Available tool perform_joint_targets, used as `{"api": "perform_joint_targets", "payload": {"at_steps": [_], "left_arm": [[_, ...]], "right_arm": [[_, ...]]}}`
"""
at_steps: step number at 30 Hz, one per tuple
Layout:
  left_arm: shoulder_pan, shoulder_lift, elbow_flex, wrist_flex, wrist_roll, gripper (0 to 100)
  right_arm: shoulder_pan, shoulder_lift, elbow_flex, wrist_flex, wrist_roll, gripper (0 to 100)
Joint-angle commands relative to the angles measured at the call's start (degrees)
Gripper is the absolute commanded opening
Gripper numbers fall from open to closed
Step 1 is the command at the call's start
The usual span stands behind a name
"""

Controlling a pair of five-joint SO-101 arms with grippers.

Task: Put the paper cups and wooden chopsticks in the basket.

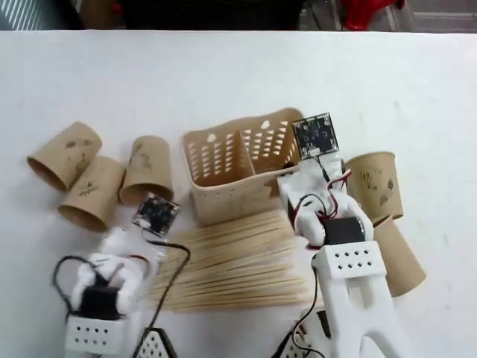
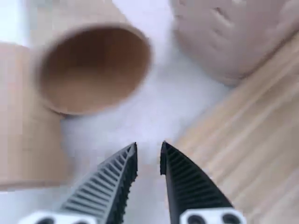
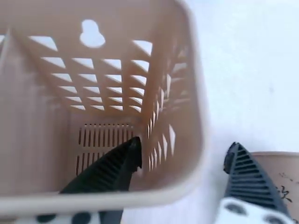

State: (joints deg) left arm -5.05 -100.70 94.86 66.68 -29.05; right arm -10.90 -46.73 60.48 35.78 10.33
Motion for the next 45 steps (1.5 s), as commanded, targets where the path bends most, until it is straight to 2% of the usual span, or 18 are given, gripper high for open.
{"api": "perform_joint_targets", "payload": {"at_steps": [1, 4, 7, 9, 14, 18, 28, 34, 39, 45], "left_arm": [[-12.2, -0.4, -10.7, -1.7, -8.7, 10], [-17.7, 0.1, -24.9, 1.9, -2.2, 11], [-16.2, 1.2, -37.9, 4.5, 2.5, 18], [-14.0, 5.6, -44.6, 4.7, 6.7, 24], [-5.3, 25.1, -58.2, 4.3, 17.1, 21], [3.6, 35.5, -64.6, 2.8, 22.0, 26], [11.4, 38.2, -55.5, -9.5, 25.9, 28], [11.5, 38.2, -44.3, -16.5, 26.0, 28], [11.7, 38.2, -34.1, -27.2, 26.1, 20], [13.4, 38.2, -30.9, -32.4, 26.2, 19]], "right_arm": [[-0.3, 0.1, -0.2, 0.4, 0.7, 28.3], [-0.4, 0.1, -0.2, 0.4, 0.7, 28.3], [-0.4, 0.1, -0.2, 0.4, 0.7, 28.3], [-0.1, 0.1, -0.2, 0.4, 0.7, 28.3], [-0.1, 0.2, -0.1, 0.4, 0.7, 28.3], [-0.3, 0.2, 0.6, 0.4, 0.7, 28.3], [-0.5, 0.2, 0.8, 0.3, 0.7, 28.3], [-0.5, 0.2, 0.8, 0.3, 0.7, 28.3], [-0.5, 0.2, 0.8, 0.7, 0.9, 28.3], [0.0, 0.0, 0.7, 0.8, 7.1, 28.3]]}}
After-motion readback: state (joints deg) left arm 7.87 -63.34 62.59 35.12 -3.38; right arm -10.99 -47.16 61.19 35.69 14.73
